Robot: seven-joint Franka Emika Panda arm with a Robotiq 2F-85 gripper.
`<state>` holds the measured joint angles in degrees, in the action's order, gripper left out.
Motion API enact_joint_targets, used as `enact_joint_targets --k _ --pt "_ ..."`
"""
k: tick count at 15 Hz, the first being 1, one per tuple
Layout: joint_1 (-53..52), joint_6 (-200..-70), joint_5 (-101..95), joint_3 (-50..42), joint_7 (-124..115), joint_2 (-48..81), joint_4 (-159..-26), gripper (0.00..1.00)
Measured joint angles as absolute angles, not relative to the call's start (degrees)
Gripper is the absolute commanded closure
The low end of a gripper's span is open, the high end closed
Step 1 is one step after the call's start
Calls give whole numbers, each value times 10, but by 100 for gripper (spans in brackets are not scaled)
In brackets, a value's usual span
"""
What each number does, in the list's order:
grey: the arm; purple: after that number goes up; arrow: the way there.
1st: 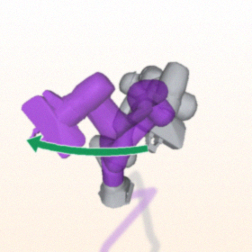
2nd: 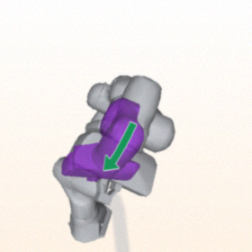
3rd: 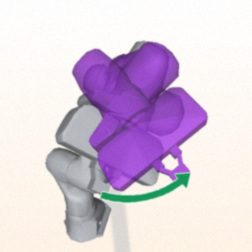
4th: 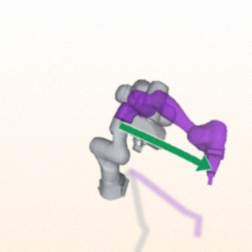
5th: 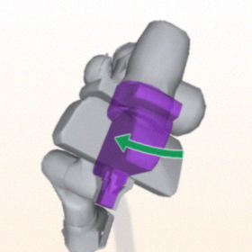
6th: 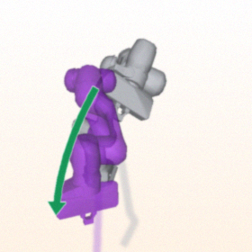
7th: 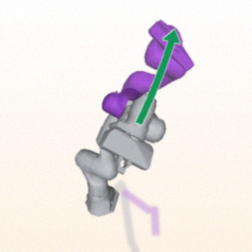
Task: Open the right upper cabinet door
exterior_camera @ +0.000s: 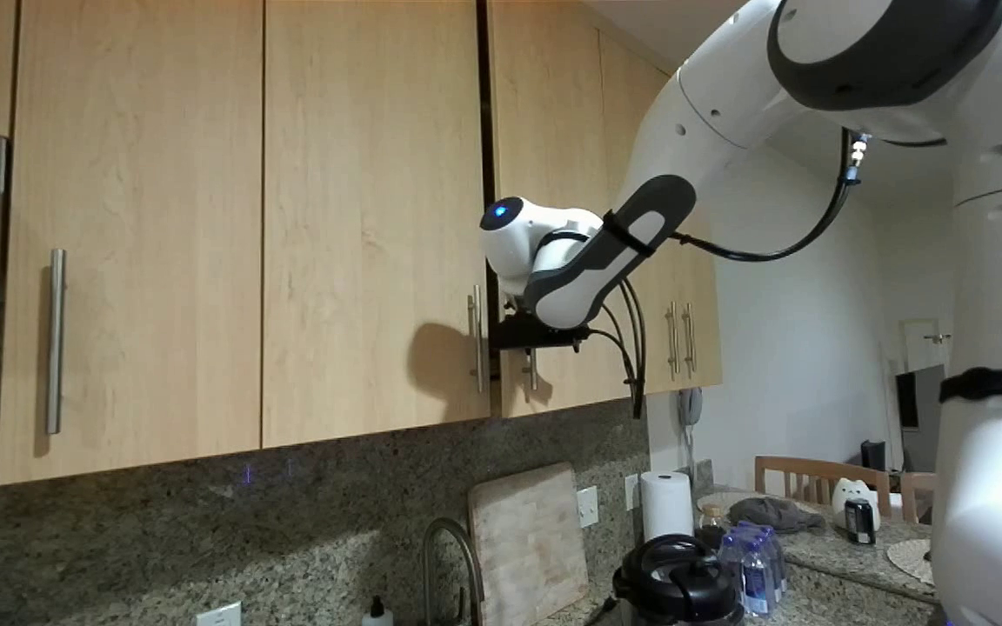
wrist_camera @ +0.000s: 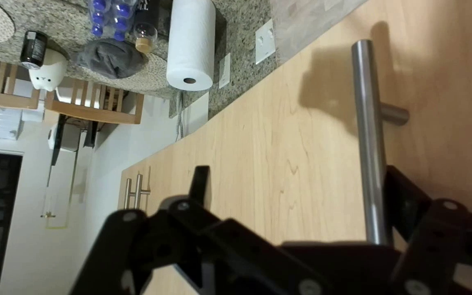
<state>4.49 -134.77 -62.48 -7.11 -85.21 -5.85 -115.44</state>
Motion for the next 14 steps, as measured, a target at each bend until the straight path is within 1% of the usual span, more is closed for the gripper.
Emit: enact_joint_targets --k 4,14 --pt "56 -1394 -638 -81 -842 -84 -1189 0" --pt "66 -1440 -631 -97 -813 -131 -1242 0"
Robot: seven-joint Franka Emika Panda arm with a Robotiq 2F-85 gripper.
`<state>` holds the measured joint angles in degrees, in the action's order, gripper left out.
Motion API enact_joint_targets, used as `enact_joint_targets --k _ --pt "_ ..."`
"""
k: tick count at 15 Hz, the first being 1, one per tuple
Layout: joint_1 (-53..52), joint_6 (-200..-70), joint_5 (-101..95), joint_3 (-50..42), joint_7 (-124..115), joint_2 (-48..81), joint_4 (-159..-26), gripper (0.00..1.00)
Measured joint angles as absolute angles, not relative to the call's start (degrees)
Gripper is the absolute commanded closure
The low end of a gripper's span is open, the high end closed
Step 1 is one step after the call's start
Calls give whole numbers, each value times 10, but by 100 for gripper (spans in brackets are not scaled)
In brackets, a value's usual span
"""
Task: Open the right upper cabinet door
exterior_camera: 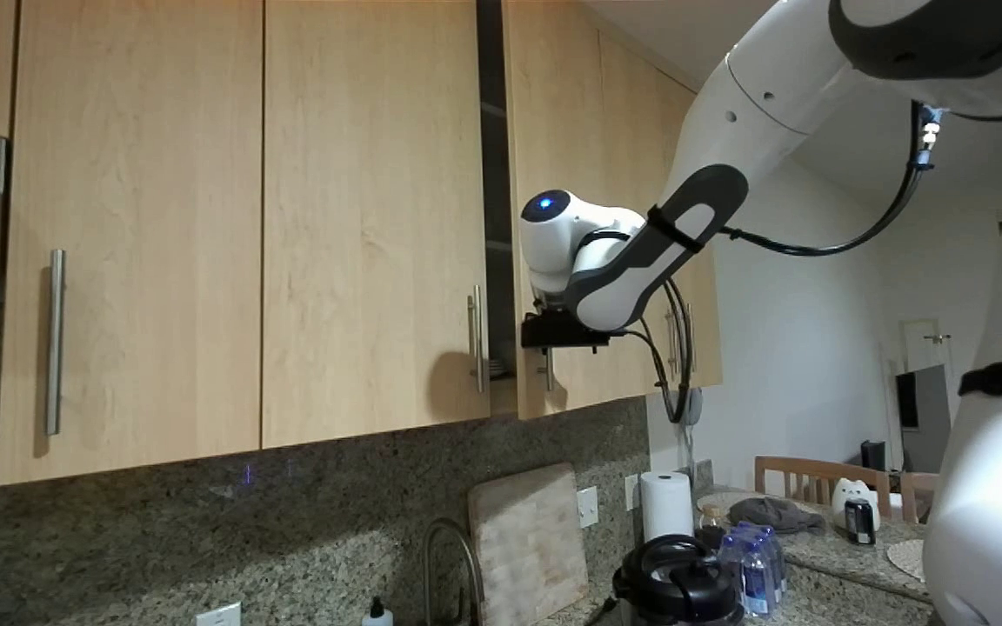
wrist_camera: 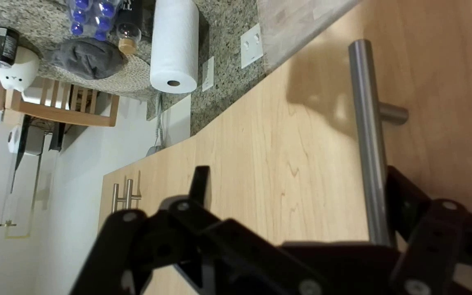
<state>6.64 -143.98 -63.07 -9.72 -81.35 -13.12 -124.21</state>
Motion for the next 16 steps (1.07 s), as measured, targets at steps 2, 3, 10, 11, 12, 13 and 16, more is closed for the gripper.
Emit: enact_joint_targets --k 2,3,10,11,12,13,16 --pt "72 -1454 -631 -101 -809 -145 -1259 0" --pt "74 -1461 -630 -103 -805 -152 -1266 0" --pt "91 -1495 -625 -109 -778 -181 -1299 0" --pt "92 -1498 -625 -110 -775 -182 -1301 0" --pt "93 -1500 -625 -110 -774 -184 -1303 0" --pt "95 -1501 -625 -110 -773 -185 -1304 0" --pt "96 -1502 -615 -110 -765 -187 -1306 0"
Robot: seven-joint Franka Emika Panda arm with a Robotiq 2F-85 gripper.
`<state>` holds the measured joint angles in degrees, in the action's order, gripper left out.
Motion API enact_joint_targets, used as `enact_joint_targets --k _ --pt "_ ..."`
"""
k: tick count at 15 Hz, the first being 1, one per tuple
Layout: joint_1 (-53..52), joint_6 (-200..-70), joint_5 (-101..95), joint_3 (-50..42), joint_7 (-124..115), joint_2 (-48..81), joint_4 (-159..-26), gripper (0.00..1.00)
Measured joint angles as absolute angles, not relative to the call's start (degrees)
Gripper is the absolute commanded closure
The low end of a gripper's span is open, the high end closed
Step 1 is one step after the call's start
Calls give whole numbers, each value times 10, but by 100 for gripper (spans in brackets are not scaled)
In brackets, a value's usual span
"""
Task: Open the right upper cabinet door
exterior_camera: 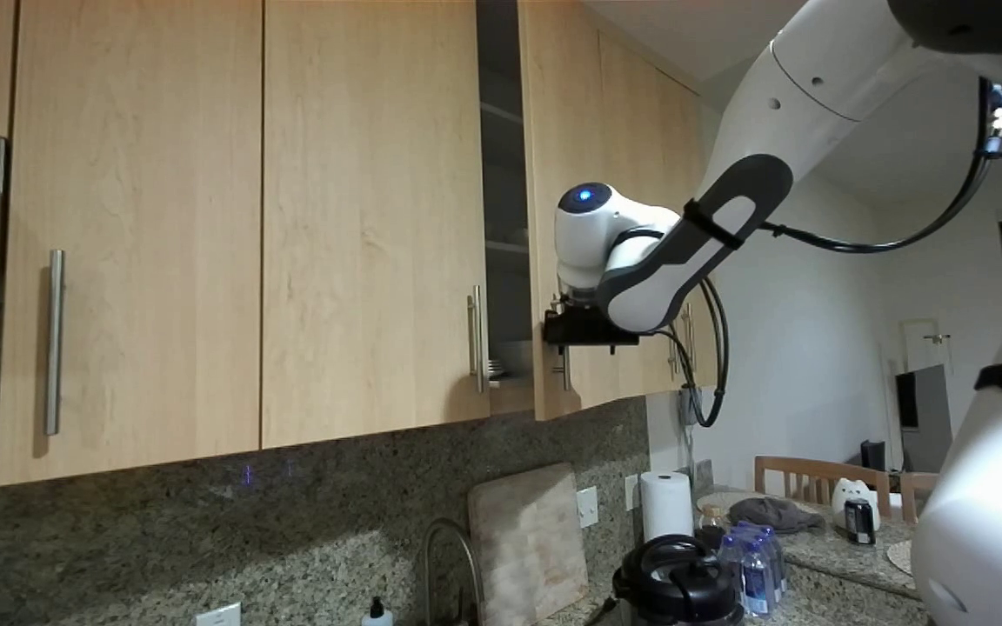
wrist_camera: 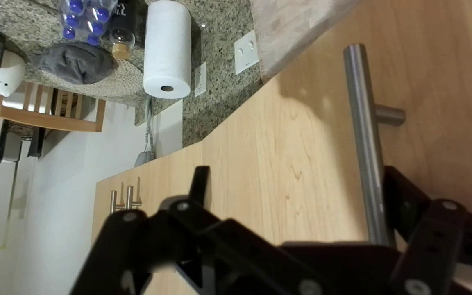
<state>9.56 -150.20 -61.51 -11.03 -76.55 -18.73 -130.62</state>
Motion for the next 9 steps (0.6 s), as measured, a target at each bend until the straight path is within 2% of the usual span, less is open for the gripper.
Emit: enact_joint_targets --k 9 --pt "98 -1518 -478 -132 -659 -214 -1330 0"
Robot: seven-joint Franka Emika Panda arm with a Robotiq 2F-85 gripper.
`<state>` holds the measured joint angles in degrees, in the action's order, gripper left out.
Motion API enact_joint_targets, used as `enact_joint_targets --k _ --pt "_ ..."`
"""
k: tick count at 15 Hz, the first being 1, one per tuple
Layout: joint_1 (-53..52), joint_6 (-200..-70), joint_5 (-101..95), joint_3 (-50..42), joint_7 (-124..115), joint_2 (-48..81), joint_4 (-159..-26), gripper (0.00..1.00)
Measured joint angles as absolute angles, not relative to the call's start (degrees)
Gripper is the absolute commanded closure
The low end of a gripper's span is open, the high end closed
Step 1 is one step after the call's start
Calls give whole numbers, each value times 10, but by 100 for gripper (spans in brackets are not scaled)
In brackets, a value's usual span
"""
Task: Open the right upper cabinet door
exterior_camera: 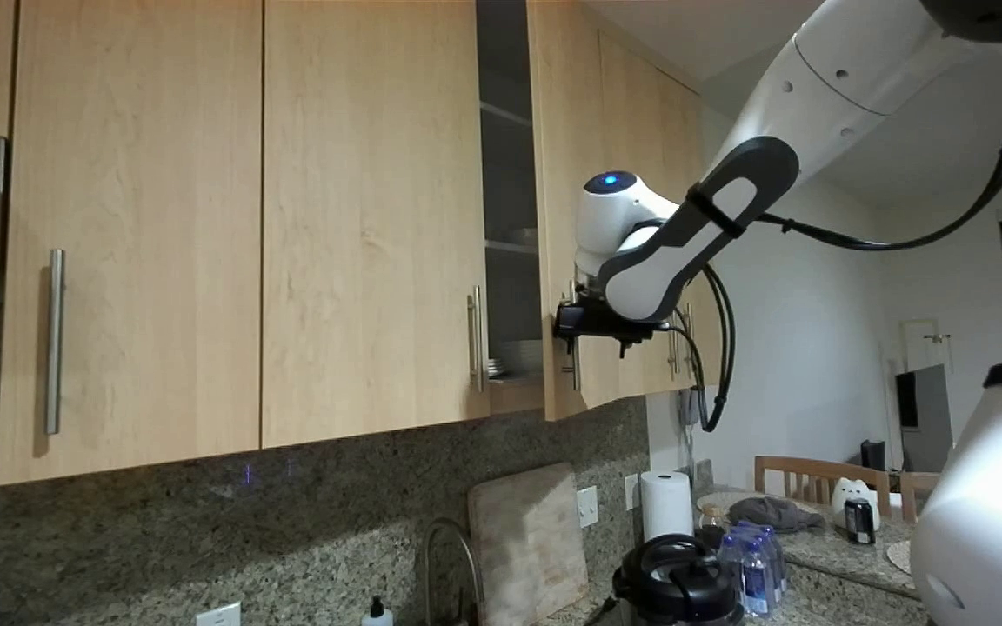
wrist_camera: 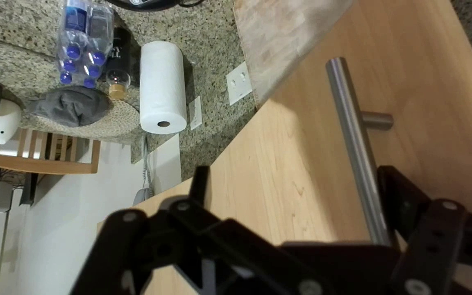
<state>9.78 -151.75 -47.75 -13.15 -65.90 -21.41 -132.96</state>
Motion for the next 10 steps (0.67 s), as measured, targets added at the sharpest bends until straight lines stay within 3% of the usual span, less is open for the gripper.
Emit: enact_joint_targets --k 10 --pt "162 -1596 -375 -135 -468 -266 -1397 0"
